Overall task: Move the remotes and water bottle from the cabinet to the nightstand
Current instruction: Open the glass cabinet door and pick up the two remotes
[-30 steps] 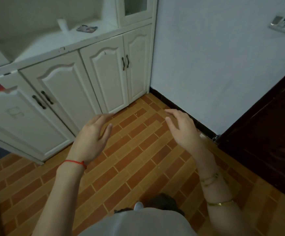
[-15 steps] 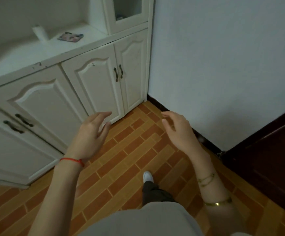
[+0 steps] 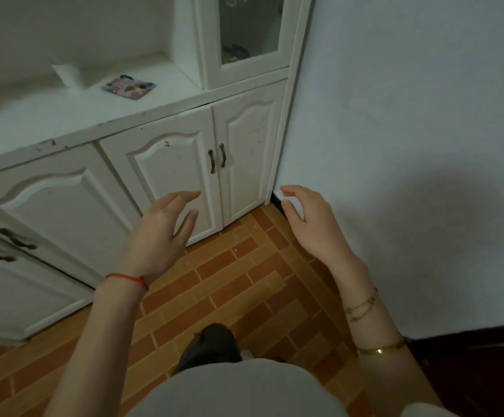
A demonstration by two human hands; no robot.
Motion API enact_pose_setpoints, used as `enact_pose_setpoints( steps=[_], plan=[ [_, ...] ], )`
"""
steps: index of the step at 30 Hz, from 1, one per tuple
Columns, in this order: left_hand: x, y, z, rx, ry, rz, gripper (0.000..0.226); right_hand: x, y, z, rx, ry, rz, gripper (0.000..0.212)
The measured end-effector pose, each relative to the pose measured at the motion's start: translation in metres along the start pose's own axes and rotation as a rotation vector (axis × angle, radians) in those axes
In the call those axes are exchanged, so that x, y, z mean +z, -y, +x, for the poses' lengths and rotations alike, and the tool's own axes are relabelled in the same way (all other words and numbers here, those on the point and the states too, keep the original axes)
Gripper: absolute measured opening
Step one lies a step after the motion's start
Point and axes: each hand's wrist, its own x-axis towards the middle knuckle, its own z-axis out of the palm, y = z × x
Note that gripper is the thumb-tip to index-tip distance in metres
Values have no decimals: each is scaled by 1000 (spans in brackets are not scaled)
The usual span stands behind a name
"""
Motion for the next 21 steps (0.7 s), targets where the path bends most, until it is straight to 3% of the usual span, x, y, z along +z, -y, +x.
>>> enact_pose_setpoints(
  steps=[11,21],
  plan=[
    [18,55,133,-32,-6,-12,41,37,-26,141,-21,70,1,39],
    [-10,103,278,-8,-95,8,39,48,2,304,-90,36,40,38]
  ],
)
